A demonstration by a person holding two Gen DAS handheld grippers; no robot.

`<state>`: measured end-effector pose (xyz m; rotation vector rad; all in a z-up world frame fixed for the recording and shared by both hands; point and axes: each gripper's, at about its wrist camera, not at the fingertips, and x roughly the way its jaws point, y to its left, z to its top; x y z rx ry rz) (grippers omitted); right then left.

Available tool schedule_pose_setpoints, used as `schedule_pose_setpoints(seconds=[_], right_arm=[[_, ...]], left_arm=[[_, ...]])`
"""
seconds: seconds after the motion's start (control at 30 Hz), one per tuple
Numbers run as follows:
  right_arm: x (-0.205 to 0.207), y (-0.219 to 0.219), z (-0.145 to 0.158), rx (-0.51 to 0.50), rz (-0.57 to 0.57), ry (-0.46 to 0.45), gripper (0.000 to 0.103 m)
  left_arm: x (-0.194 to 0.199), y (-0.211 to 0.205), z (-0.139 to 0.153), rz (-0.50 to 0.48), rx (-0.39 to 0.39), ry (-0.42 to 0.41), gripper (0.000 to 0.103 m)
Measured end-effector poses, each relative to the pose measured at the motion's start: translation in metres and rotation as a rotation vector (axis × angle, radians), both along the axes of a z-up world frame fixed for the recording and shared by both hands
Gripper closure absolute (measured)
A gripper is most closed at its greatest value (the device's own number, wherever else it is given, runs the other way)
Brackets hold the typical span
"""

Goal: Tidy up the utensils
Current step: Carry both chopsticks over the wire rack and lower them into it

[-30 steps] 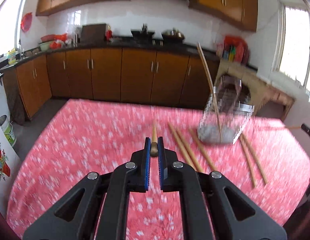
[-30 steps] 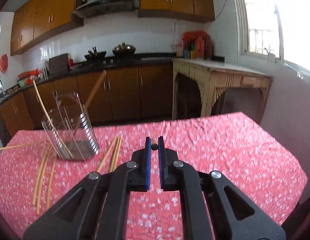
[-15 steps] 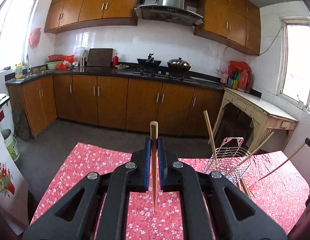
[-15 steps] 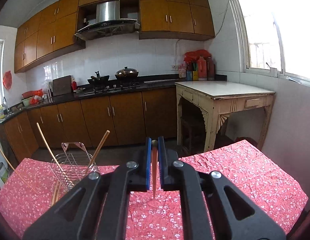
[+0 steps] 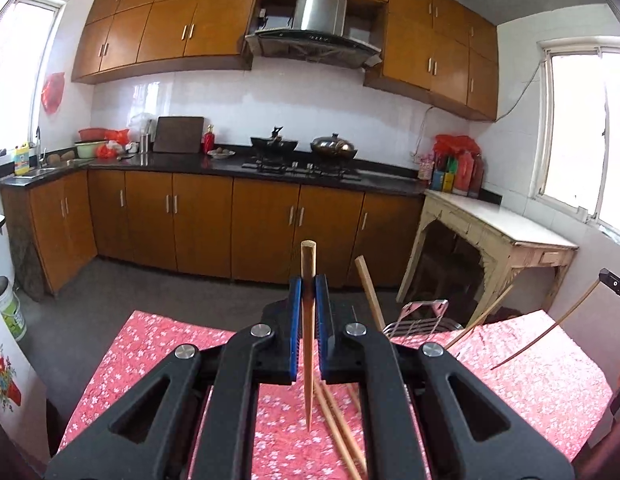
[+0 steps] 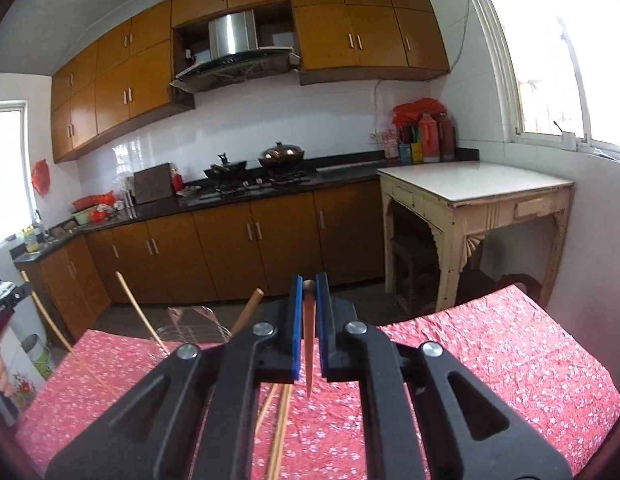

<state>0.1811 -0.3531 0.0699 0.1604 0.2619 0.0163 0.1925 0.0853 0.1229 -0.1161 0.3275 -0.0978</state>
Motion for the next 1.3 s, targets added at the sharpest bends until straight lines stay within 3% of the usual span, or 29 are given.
schedule_pose_setpoints(seconds=[0.3,0.57,0.77,1.07,1.3], right_arm=[[-0.018,0.021,0.067,0.015,0.096,-0.103,0.095],[0.009,0.056,0.094,0.008,0.166,-0.122,0.095],[0.058,0.080,0.077,0.012,0.204,-0.051,0.095],[0.109,0.102,0.034,-0.001,0.234,0.055,0.095],[0.137,0.105,0.008,-0.019,0.201,0.124,0.091]], left_arm=[[0.001,-0.028,0.047,-0.035,-0.029,-0.080,0.096],[0.017,-0.058,0.079,-0.049,-0.074,-0.160,0.096],[0.051,-0.084,0.064,-0.037,-0.088,-0.161,0.096],[0.103,-0.100,0.014,-0.030,-0.064,-0.040,0.096],[0.111,-0.097,0.000,-0.011,-0.049,0.017,0.095]])
